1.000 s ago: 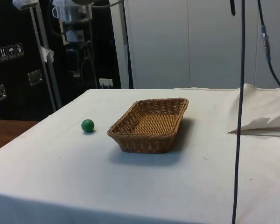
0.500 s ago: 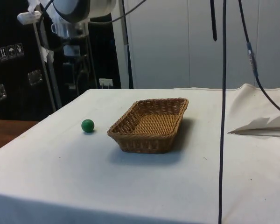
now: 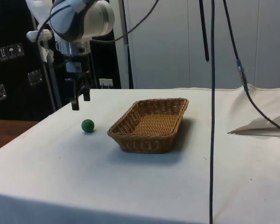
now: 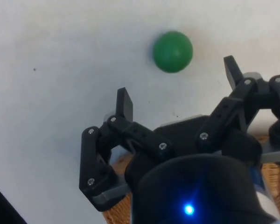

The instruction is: Pick up the ball and place it into the basket.

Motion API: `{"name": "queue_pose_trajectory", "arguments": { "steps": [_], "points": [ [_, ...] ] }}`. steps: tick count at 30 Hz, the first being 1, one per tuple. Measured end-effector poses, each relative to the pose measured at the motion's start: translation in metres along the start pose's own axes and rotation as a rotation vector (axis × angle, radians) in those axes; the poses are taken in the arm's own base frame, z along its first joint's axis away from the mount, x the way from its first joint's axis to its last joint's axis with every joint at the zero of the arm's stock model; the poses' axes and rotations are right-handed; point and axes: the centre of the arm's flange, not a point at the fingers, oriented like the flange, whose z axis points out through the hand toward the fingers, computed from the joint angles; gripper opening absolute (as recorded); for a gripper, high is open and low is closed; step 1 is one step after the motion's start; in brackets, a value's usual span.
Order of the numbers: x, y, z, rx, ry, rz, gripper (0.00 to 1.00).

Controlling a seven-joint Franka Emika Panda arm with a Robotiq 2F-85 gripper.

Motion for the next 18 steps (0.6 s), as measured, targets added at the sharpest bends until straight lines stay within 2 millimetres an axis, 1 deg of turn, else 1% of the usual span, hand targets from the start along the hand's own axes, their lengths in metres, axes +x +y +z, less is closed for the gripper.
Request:
{"name": "queue_pose_trajectory", "arguments": {
  "steps": [3, 4, 11, 13, 14, 16, 18],
  "points": [
    [-0.001, 0.002, 0.011, 0.006, -0.002, 0.007, 1.0],
    [-0.001, 0.002, 0.011, 0.006, -0.002, 0.007, 1.0],
    [-0.006, 0.006, 0.039, 0.025, -0.008, 0.014, 1.0],
    [-0.008, 0.007, 0.046, 0.029, -0.01, 0.016, 1.0],
    [-0.008, 0.007, 0.046, 0.029, -0.01, 0.016, 1.0],
    [-0.009, 0.006, 0.057, 0.034, -0.012, 0.018, 1.0],
    [-0.008, 0.006, 0.063, 0.035, -0.014, 0.018, 1.0]
  ]
}}
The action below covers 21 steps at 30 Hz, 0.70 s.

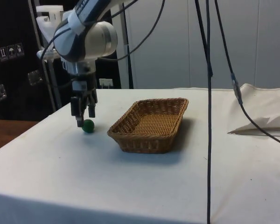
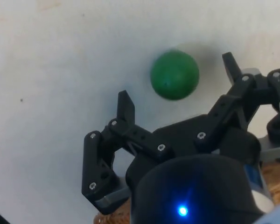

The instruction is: Pick up the ball and place it into the basket.

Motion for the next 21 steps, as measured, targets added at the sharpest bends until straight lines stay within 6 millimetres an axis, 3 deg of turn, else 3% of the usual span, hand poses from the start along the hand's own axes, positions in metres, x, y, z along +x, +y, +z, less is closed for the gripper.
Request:
{"name": "queue_pose_trajectory", "arguments": {
  "steps": [4, 12, 14, 15, 19, 21],
  "points": [
    [0.003, 0.001, 0.012, -0.002, 0.006, 0.003, 1.0],
    [0.006, 0.002, 0.015, -0.002, 0.01, 0.004, 1.0],
    [0.006, 0.002, 0.015, -0.002, 0.01, 0.003, 0.91],
    [0.006, 0.002, 0.015, -0.002, 0.01, 0.003, 0.91],
    [0.005, 0.001, 0.016, -0.003, 0.008, 0.002, 0.52],
    [0.005, 0.001, 0.016, -0.003, 0.008, 0.002, 0.19]
  ]
}}
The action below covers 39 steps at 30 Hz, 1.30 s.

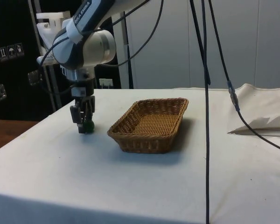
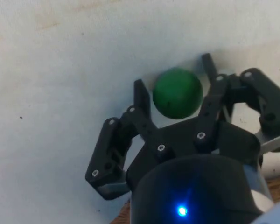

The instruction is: Pick up the ball and place it into the basket.

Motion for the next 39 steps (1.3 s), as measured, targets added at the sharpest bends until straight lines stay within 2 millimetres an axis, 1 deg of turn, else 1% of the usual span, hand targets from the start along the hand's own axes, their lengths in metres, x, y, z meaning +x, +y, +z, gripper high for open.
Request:
{"name": "queue_pose_trajectory", "arguments": {
  "steps": [2, 12, 14, 18, 19, 20, 22, 25, 26, 27, 31, 32, 35, 36, 39],
  "points": [
    [0.0, 0.0, 0.0, 0.0, 0.0, 0.0, 0.01],
    [0.0, 0.0, 0.0, 0.0, 0.0, 0.001, 0.02],
    [0.0, 0.0, -0.004, 0.002, 0.001, 0.002, 0.02],
    [-0.003, 0.0, -0.02, 0.012, 0.0, 0.008, 0.02],
    [-0.006, -0.001, -0.029, 0.016, 0.002, 0.009, 0.02],
    [-0.009, -0.001, -0.033, 0.018, 0.003, 0.009, 0.02],
    [-0.009, -0.001, -0.033, 0.018, 0.003, 0.009, 0.02],
    [-0.016, -0.002, -0.044, 0.026, 0.002, 0.012, 0.02],
    [-0.02, -0.003, -0.052, 0.03, 0.003, 0.012, 0.02],
    [-0.02, -0.003, -0.052, 0.03, 0.003, 0.012, 0.02],
    [-0.027, -0.004, -0.07, 0.04, 0.01, 0.011, 0.02],
    [-0.027, -0.004, -0.07, 0.04, 0.01, 0.011, 0.02],
    [-0.033, -0.005, -0.08, 0.047, 0.012, 0.012, 0.02],
    [-0.036, -0.005, -0.089, 0.053, 0.017, 0.012, 0.02],
    [-0.041, -0.006, -0.099, 0.057, 0.02, 0.012, 0.02]
  ]
}}
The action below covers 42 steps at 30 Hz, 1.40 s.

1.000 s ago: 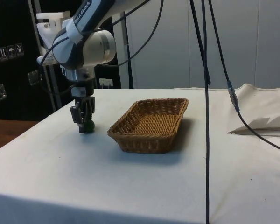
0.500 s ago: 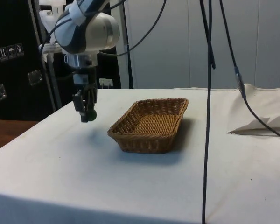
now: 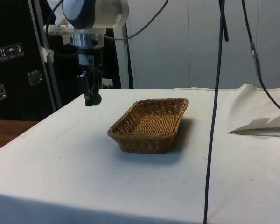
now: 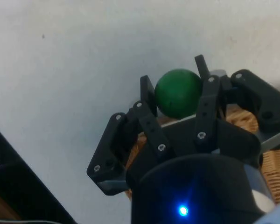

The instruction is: Pick up the ball and place it into the basket.

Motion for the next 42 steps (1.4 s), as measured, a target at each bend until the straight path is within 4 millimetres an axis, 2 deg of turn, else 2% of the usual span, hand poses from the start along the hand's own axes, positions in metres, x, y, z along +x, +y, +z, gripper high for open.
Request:
{"name": "queue_pose_trajectory", "arguments": {
  "steps": [10, 15, 21, 24, 28, 37, 42],
  "points": [
    [-0.015, -0.003, -0.033, 0.018, 0.005, -0.005, 0.02],
    [-0.029, -0.005, -0.051, 0.029, 0.007, -0.008, 0.02],
    [-0.038, -0.005, -0.061, 0.037, 0.008, -0.012, 0.02],
    [-0.049, -0.004, -0.07, 0.043, 0.008, -0.015, 0.02],
    [-0.063, -0.003, -0.075, 0.047, -0.002, -0.018, 0.02],
    [-0.079, -0.002, -0.074, 0.037, -0.029, -0.022, 0.02],
    [-0.094, -0.003, -0.074, 0.024, -0.048, -0.028, 0.02]
  ]
}}
